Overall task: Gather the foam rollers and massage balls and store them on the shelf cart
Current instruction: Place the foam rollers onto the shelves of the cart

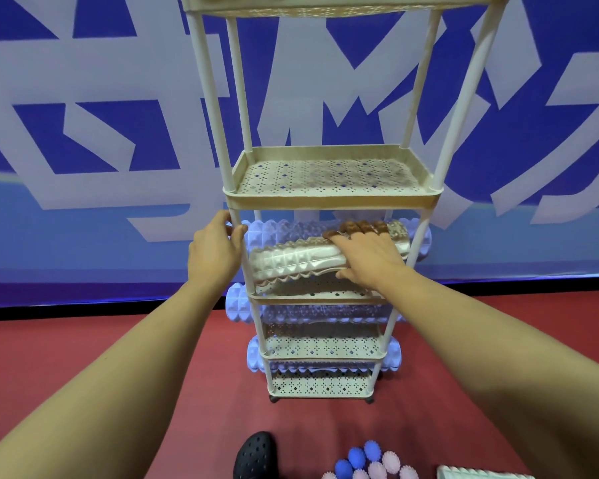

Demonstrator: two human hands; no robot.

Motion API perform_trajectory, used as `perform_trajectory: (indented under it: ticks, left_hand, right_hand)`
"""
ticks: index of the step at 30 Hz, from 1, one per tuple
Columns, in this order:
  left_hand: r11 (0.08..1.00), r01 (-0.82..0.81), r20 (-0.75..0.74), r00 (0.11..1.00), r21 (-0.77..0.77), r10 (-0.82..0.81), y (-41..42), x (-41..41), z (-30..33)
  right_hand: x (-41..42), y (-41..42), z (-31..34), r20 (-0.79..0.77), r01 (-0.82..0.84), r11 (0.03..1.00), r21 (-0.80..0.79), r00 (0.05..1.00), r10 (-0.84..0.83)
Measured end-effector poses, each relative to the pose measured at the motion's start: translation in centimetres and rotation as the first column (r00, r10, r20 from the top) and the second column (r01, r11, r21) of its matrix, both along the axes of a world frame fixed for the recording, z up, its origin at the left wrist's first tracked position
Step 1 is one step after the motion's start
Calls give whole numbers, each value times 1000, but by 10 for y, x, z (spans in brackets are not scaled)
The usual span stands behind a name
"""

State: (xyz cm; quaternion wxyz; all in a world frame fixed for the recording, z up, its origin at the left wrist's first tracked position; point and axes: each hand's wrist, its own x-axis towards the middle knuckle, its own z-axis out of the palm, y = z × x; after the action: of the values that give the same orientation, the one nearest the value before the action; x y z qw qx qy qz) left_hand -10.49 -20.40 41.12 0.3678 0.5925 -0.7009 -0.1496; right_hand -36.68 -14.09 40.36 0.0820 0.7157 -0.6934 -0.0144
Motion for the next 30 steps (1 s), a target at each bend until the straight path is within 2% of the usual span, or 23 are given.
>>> perform_trajectory:
  ticks: [8, 19, 30]
  left_hand:
    - [1000, 10, 19, 1000, -16, -10, 2, 1, 1]
    - [1000, 19, 7, 1000, -7, -19, 1, 2, -1]
    - [1000, 9, -2, 1000, -1, -9, -1, 2, -3]
  right_hand:
    - [2, -7, 16, 194, 94, 995, 15, 976, -95]
    - [10, 2, 0, 191, 86, 996, -30, 978, -79]
    - [3, 8, 2, 111, 44, 998, 36, 993, -48]
